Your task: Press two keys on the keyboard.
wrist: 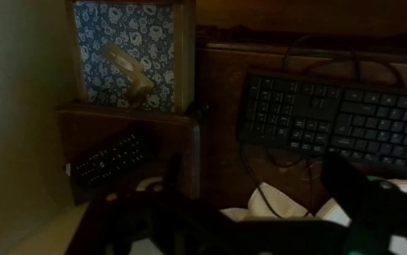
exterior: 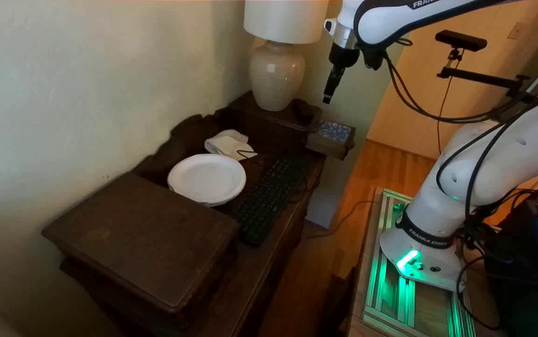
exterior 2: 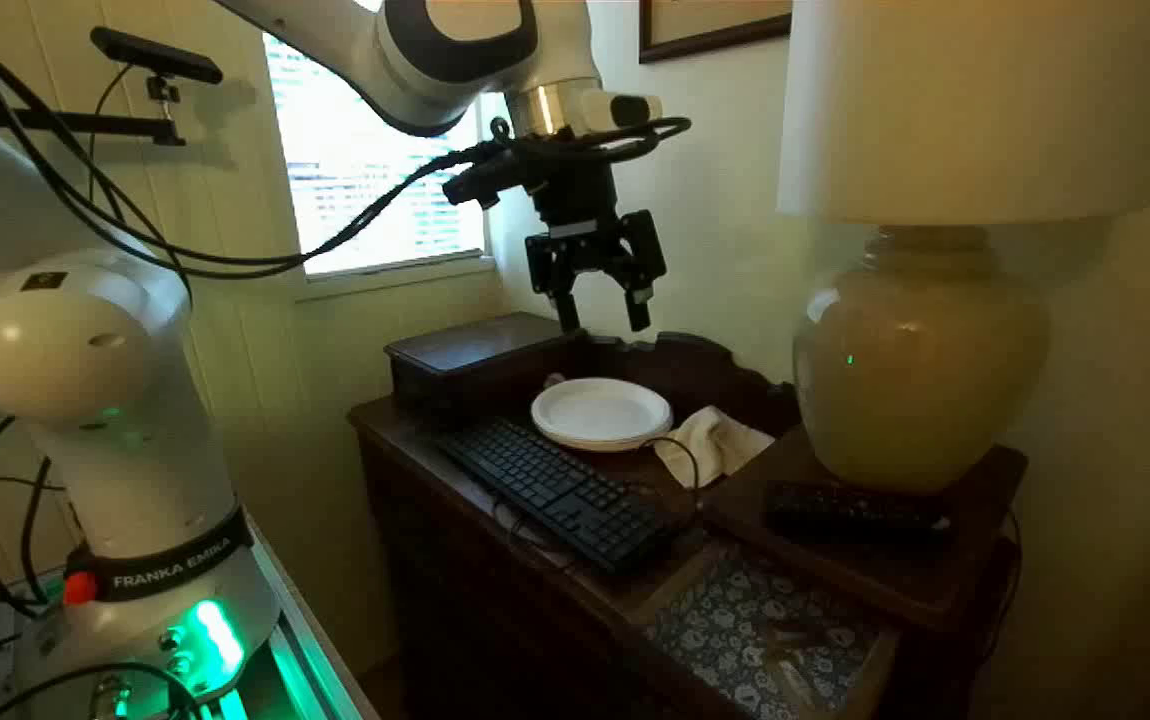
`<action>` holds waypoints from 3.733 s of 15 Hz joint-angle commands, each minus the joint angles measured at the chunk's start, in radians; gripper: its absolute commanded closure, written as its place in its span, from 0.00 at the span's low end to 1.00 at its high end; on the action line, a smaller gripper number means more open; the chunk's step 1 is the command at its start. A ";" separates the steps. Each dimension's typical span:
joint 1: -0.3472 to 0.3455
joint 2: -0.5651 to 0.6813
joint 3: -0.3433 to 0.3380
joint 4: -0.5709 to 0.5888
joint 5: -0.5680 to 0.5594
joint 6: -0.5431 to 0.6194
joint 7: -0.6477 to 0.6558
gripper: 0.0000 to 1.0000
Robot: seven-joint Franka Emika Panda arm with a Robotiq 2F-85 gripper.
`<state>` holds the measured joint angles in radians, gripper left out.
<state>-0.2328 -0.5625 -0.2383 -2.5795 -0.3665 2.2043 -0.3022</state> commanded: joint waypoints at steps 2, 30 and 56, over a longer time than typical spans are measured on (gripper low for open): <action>-0.001 0.000 0.001 0.002 0.001 -0.003 -0.001 0.00; 0.024 0.666 -0.025 0.157 0.272 0.123 -0.083 0.99; -0.006 0.836 -0.006 0.148 0.266 0.351 0.033 1.00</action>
<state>-0.2218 0.2632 -0.2563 -2.4250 -0.0879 2.5282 -0.2966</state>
